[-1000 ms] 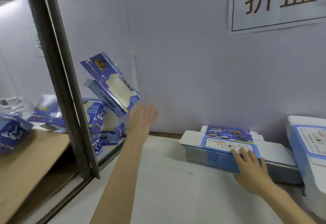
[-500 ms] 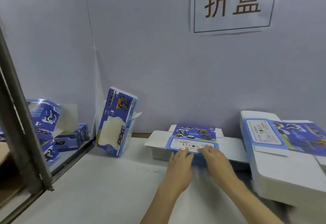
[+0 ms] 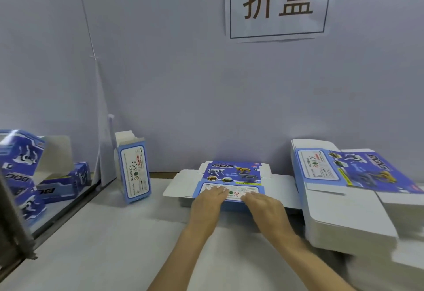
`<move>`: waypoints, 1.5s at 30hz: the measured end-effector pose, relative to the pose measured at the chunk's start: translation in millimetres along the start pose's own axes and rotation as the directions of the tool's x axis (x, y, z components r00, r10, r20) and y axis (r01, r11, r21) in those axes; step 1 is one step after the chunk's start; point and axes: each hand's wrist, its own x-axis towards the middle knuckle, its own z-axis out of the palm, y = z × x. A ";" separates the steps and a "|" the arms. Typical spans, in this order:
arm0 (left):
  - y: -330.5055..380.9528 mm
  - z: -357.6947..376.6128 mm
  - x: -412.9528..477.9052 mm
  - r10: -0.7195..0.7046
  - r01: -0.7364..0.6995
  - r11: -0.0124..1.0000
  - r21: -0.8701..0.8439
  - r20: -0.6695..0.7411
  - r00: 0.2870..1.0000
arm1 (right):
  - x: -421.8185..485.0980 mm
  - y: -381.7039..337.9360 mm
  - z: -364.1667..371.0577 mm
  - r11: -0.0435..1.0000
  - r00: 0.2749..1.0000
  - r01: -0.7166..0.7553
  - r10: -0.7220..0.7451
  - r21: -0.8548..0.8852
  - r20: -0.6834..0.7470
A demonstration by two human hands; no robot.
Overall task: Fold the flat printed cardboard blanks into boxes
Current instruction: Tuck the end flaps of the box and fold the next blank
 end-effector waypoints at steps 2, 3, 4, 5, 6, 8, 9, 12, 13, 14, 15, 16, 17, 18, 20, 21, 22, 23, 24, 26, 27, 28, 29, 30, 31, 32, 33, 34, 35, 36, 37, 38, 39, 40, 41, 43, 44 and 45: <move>-1.2 0.3 -3.4 0.005 -0.005 1.000 0.023 0.025 1.000 | 0.3 -4.8 -5.3 0.996 0.991 -0.079 0.073 0.046 0.112; 0.2 -1.5 -4.5 0.014 -0.014 1.000 0.021 0.020 1.000 | 1.1 -3.7 -6.0 0.995 0.991 -0.098 0.094 0.038 0.099; 0.3 -4.8 -6.6 0.014 -0.014 1.000 0.001 -0.005 1.000 | 2.3 -5.0 -11.1 0.995 0.995 -0.079 0.075 0.054 0.058; 0.6 -11.6 -8.8 -0.018 0.015 0.998 -0.054 -0.066 0.998 | 3.9 -7.0 -18.1 0.995 0.998 -0.058 0.054 0.080 0.041; 0.6 -20.4 -11.3 -0.066 0.048 0.992 -0.116 -0.152 0.986 | 4.2 -9.7 -26.3 0.995 0.999 -0.007 0.012 0.103 -0.049; -0.9 -44.7 -15.8 -0.133 0.093 0.987 -0.132 -0.340 0.931 | 1.2 -15.2 -37.8 0.989 0.947 0.055 -0.008 0.139 -0.320; -1.3 -58.7 -16.6 -0.123 0.095 0.992 -0.087 -0.426 0.896 | -0.1 -19.2 -43.2 0.981 0.902 0.061 0.023 0.182 -0.431; 3.5 -104.4 -16.5 -0.140 0.082 0.990 -0.117 -0.686 0.714 | 0.1 -33.3 -63.0 0.930 0.806 0.025 0.199 0.368 -0.558; 7.3 -118.5 -17.7 -0.182 0.066 0.981 -0.183 -0.751 0.634 | 1.3 -38.0 -68.5 0.887 0.798 -0.009 0.285 0.462 -0.531; 11.2 -130.2 -20.9 -0.253 0.025 0.956 -0.292 -0.779 0.574 | 2.2 -42.9 -74.8 0.830 0.797 -0.048 0.367 0.555 -0.479; 15.2 -137.8 -24.4 -0.337 -0.044 0.900 -0.434 -0.756 0.561 | 3.0 -46.2 -79.1 0.766 0.797 -0.082 0.434 0.637 -0.419; 18.8 -141.2 -28.4 -0.408 -0.115 0.812 -0.572 -0.699 0.588 | 3.3 -47.7 -81.0 0.693 0.800 -0.101 0.483 0.714 -0.356; 21.2 -142.0 -32.7 -0.467 -0.155 0.704 -0.693 -0.616 0.634 | 2.3 -48.6 -82.9 0.597 0.813 -0.106 0.513 0.795 -0.277; 23.6 -141.0 -37.1 -0.512 -0.162 0.592 -0.789 -0.524 0.681 | 0.8 -49.1 -85.2 0.488 0.832 -0.102 0.519 0.867 -0.194; 24.6 -135.0 -44.2 -0.557 -0.128 0.431 -0.893 -0.375 0.741 | -1.7 -49.9 -90.4 0.332 0.857 -0.109 0.509 0.937 -0.080; 24.1 -132.6 -45.8 -0.562 -0.099 0.395 -0.913 -0.326 0.760 | -2.6 -49.8 -92.5 0.300 0.857 -0.111 0.512 0.948 -0.062; 22.7 -130.9 -45.8 -0.559 -0.073 0.376 -0.924 -0.289 0.777 | -3.7 -49.2 -93.6 0.285 0.852 -0.108 0.520 0.952 -0.059; 21.5 -129.5 -45.2 -0.556 -0.053 0.353 -0.934 -0.256 0.791 | -4.5 -48.4 -93.9 0.282 0.848 -0.110 0.527 0.953 -0.058; 21.4 -128.9 -44.6 -0.552 -0.041 0.332 -0.942 -0.229 0.802 | -5.5 -47.6 -94.5 0.277 0.847 -0.107 0.529 0.955 -0.058; 24.3 -127.9 -43.4 -0.538 -0.030 0.322 -0.946 -0.209 0.817 | -6.4 -46.2 -97.4 0.244 0.852 -0.085 0.520 0.966 -0.057; 26.9 -126.7 -44.1 -0.527 -0.026 0.335 -0.942 -0.210 0.824 | -6.5 -45.1 -98.7 0.221 0.857 -0.070 0.513 0.973 -0.055; 30.8 -125.8 -45.1 -0.515 -0.022 0.349 -0.937 -0.212 0.830 | -6.3 -44.2 -100.4 0.206 0.860 -0.062 0.507 0.977 -0.052; 35.2 -125.4 -46.4 -0.507 -0.018 0.356 -0.934 -0.210 0.836 | -6.4 -43.2 -102.2 0.200 0.862 -0.056 0.504 0.978 -0.053; 38.7 -124.8 -46.9 -0.505 -0.013 0.354 -0.935 -0.203 0.839 | -6.9 -42.4 -103.9 0.196 0.861 -0.052 0.505 0.979 -0.056; 41.1 -124.7 -46.9 -0.507 -0.008 0.355 -0.935 -0.199 0.839 | -7.1 -41.6 -105.0 0.193 0.860 -0.051 0.507 0.980 -0.055; 42.4 -124.7 -46.4 -0.506 -0.010 0.359 -0.933 -0.203 0.838 | -7.7 -41.0 -105.4 0.189 0.863 -0.049 0.503 0.981 -0.054; 43.2 -125.0 -46.2 -0.504 -0.018 0.367 -0.930 -0.214 0.837 | -8.1 -40.3 -105.4 0.192 0.867 -0.047 0.495 0.980 -0.055; 43.3 -125.0 -46.0 -0.501 -0.029 0.379 -0.925 -0.231 0.834 | -8.1 -40.4 -105.6 0.194 0.874 -0.044 0.483 0.980 -0.056; 43.7 -124.7 -46.0 -0.498 -0.037 0.385 -0.922 -0.241 0.833 | -8.0 -41.0 -105.4 0.195 0.880 -0.044 0.472 0.980 -0.054; 44.1 -123.9 -46.3 -0.493 -0.046 0.385 -0.922 -0.248 0.834 | -7.8 -42.3 -105.6 0.190 0.885 -0.045 0.463 0.981 -0.049; 44.9 -122.7 -46.7 -0.486 -0.056 0.382 -0.922 -0.252 0.837 | -7.6 -44.0 -106.0 0.173 0.890 -0.047 0.455 0.984 -0.037; 46.2 -121.1 -47.2 -0.475 -0.063 0.383 -0.921 -0.255 0.842 | -7.6 -45.8 -106.4 0.143 0.895 -0.049 0.446 0.989 -0.020; 48.5 -119.7 -47.9 -0.462 -0.067 0.383 -0.921 -0.254 0.850 | -7.8 -47.9 -106.7 0.113 0.900 -0.051 0.435 0.992 -0.003; 51.5 -118.0 -48.1 -0.453 -0.068 0.374 -0.925 -0.246 0.857 | -8.2 -49.8 -106.4 0.092 0.906 -0.053 0.422 0.994 0.009; 55.3 -116.9 -48.3 -0.448 -0.066 0.357 -0.932 -0.233 0.863 | -8.5 -52.8 -107.0 0.079 0.911 -0.059 0.412 0.995 0.021; 62.5 -114.8 -48.7 -0.437 -0.075 0.346 -0.935 -0.231 0.870 | -7.8 -58.2 -108.2 0.055 0.921 -0.084 0.384 0.995 0.056; 65.5 -113.7 -48.5 -0.425 -0.086 0.357 -0.930 -0.243 0.872 | -7.7 -59.8 -108.3 0.048 0.929 -0.101 0.361 0.994 0.077; 68.6 -112.9 -48.3 -0.411 -0.096 0.368 -0.925 -0.254 0.875 | -8.0 -61.3 -108.6 0.048 0.938 -0.118 0.332 0.992 0.096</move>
